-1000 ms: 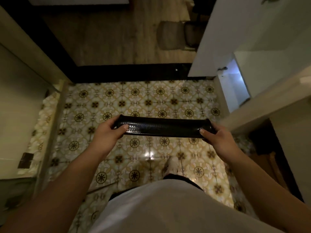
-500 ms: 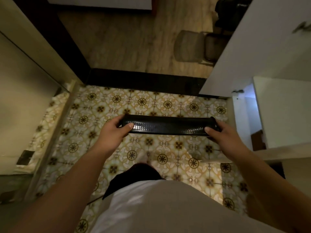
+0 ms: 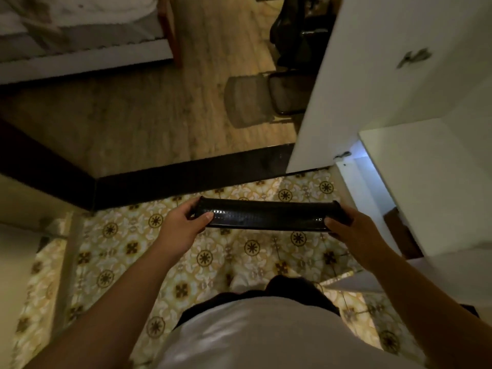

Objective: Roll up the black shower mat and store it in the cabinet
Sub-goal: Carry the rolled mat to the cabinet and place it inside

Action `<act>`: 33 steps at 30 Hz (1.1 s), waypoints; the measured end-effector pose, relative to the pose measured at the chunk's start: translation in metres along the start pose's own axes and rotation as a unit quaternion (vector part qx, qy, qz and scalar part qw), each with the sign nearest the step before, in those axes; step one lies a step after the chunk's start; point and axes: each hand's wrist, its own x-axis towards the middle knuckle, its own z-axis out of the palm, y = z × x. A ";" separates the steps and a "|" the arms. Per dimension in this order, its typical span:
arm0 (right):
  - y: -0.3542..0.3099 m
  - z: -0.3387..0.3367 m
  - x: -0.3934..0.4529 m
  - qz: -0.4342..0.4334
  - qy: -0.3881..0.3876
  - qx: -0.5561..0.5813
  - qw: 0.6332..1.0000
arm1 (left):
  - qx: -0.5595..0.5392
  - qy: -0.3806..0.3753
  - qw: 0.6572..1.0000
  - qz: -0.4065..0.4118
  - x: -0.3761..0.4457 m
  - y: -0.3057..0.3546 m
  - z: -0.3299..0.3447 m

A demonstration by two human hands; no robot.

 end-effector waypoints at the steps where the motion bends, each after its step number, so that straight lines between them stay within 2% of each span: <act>1: -0.002 -0.002 0.006 0.007 0.012 0.003 1.000 | 0.012 -0.012 1.000 0.000 0.016 0.007 0.001; 5: -0.007 -0.012 0.030 0.030 0.066 0.025 0.997 | 0.042 -0.055 0.998 0.004 0.072 0.038 0.021; 12: 0.005 -0.055 0.078 0.063 0.167 0.149 0.973 | 0.083 -0.141 0.986 0.000 0.178 0.084 0.098; 17: 0.014 -0.087 0.105 0.088 0.190 0.202 0.957 | 0.111 -0.207 0.972 -0.020 0.233 0.119 0.153; 19: 0.016 -0.099 0.115 0.085 0.204 0.229 0.948 | 0.122 -0.231 0.965 -0.003 0.255 0.136 0.174; 25: 0.013 -0.129 0.131 0.101 0.288 0.276 0.911 | 0.172 -0.300 0.937 0.055 0.301 0.181 0.239; 33: 0.010 -0.139 0.142 0.112 0.411 0.297 0.854 | 0.228 -0.404 0.878 0.120 0.365 0.215 0.334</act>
